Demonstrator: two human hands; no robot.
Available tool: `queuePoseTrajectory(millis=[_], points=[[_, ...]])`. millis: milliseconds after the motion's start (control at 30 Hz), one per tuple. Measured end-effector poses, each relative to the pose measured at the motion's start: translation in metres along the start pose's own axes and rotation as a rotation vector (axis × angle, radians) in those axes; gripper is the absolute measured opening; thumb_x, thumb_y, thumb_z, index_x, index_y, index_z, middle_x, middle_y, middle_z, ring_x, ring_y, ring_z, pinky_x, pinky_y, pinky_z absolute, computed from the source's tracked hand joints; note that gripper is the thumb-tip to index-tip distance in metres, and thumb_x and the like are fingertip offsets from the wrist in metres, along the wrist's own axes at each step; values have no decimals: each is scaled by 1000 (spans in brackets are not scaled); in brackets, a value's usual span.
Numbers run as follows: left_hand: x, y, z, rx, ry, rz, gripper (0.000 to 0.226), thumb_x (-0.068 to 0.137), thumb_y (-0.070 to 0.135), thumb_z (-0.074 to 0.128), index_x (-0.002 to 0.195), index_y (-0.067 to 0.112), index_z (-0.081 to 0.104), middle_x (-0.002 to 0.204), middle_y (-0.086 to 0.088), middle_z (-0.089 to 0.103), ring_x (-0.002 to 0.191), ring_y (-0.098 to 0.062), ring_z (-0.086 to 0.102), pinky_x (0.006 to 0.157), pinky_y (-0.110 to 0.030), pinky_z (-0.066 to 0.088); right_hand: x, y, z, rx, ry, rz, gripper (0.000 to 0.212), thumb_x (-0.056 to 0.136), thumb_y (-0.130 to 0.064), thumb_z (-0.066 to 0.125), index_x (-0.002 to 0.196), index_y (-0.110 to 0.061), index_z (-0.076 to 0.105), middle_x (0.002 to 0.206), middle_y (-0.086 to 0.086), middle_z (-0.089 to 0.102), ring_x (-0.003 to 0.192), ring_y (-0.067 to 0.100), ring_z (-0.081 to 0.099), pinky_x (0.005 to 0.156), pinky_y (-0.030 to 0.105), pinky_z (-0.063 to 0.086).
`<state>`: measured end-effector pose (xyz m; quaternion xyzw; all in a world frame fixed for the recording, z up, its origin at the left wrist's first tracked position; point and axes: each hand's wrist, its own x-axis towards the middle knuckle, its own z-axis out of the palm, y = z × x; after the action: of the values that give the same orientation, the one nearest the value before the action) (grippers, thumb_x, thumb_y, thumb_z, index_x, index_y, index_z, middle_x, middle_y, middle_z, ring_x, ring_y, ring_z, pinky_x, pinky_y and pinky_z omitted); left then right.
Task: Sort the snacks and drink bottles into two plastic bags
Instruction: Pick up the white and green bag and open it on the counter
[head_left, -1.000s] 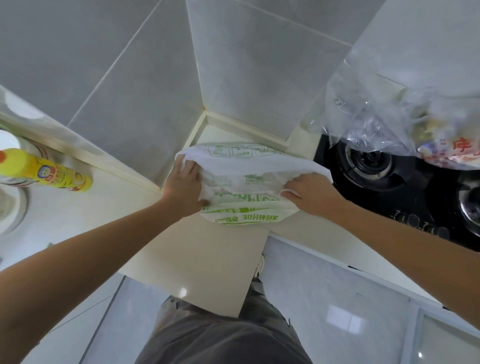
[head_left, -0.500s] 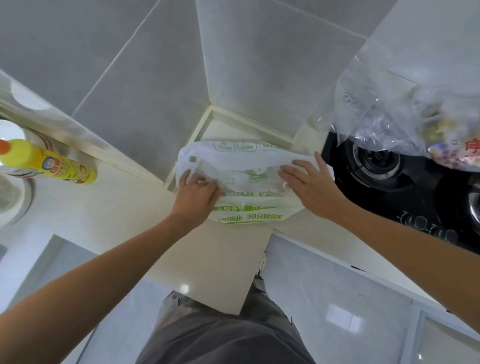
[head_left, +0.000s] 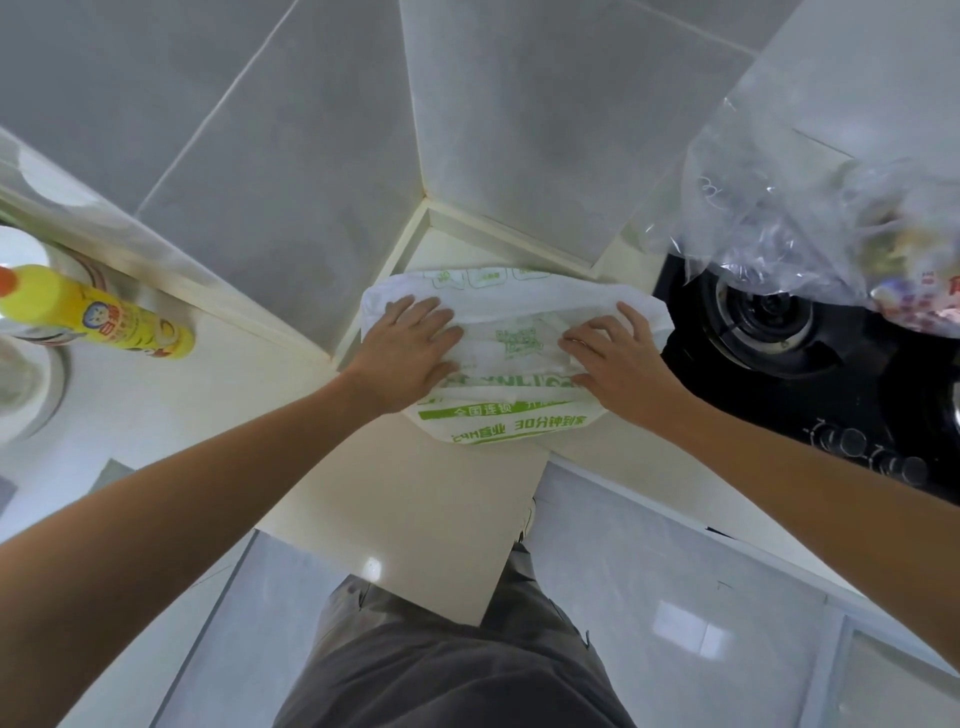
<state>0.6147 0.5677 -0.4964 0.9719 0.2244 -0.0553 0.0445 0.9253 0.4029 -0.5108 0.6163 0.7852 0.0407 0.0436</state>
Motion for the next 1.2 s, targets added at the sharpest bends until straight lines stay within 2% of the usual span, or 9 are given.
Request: queuePoseTrajectory(millis=[133, 267, 400, 667, 767, 867, 1000, 1067, 1200], points=[[13, 0, 9, 85, -153, -87, 72, 95, 69, 30, 121, 11, 63, 126, -14, 61, 131, -35, 45, 119, -51, 26, 1, 2, 1, -77, 26, 10, 38, 88, -31, 76, 122, -18, 67, 125, 0, 66, 116, 34, 60, 115, 69, 27], [23, 9, 11, 182, -229, -160, 83, 85, 81, 39, 126, 11, 58, 132, -16, 53, 131, -38, 40, 118, -51, 25, 6, 0, -6, -72, -165, 148, 83, 75, -55, 82, 141, -12, 56, 144, 10, 55, 130, 40, 51, 116, 72, 22], [29, 16, 9, 225, -296, -214, 91, 76, 76, 62, 138, 13, 43, 143, -20, 40, 134, -39, 35, 120, -51, 22, 10, -2, -7, 48, -311, 279, 121, 60, -69, 85, 154, -9, 38, 158, 17, 38, 137, 44, 40, 111, 66, 33], [30, 9, 13, 272, -428, -196, 130, 72, 77, 66, 160, 14, -5, 158, -20, 21, 144, -42, 30, 121, -62, 18, 8, -6, -4, 289, -501, 364, 149, 44, -96, 53, 163, -30, -8, 168, 17, 10, 152, 44, 20, 115, 61, 36], [27, 2, 9, 244, -442, -170, 136, 67, 82, 66, 161, 16, -7, 157, -18, 24, 143, -40, 32, 121, -59, 19, 9, -6, -10, 308, -497, 399, 153, 47, -94, 64, 163, -29, -12, 169, 20, 7, 153, 44, 17, 118, 60, 34], [22, -3, 3, 210, -430, -139, 135, 65, 85, 65, 163, 19, 1, 159, -19, 23, 146, -40, 27, 123, -56, 16, 7, -10, -13, 276, -435, 405, 150, 51, -91, 70, 165, -26, -4, 169, 18, 12, 151, 42, 23, 115, 58, 38], [10, -5, -6, 171, -222, -5, 106, 67, 71, 79, 149, 14, 42, 151, -20, 38, 139, -39, 38, 116, -51, 32, 2, -12, -16, 233, -313, 307, 130, 60, -81, 77, 163, -27, 18, 168, 11, 21, 150, 37, 28, 119, 56, 28], [1, -5, -11, 171, -54, 58, 92, 68, 58, 85, 141, 13, 50, 147, -19, 46, 133, -39, 45, 109, -51, 37, -2, -12, -17, 192, -185, 166, 112, 68, -69, 80, 159, -26, 32, 165, 8, 32, 148, 37, 34, 120, 58, 27], [-15, -1, -17, 152, 124, 53, 88, 75, 58, 79, 151, 25, 47, 162, -17, 33, 148, -38, 30, 119, -60, 24, -7, -16, -12, 122, -28, -145, 55, 91, -27, 63, 146, -25, 56, 154, -6, 52, 145, 30, 43, 122, 61, 22]])
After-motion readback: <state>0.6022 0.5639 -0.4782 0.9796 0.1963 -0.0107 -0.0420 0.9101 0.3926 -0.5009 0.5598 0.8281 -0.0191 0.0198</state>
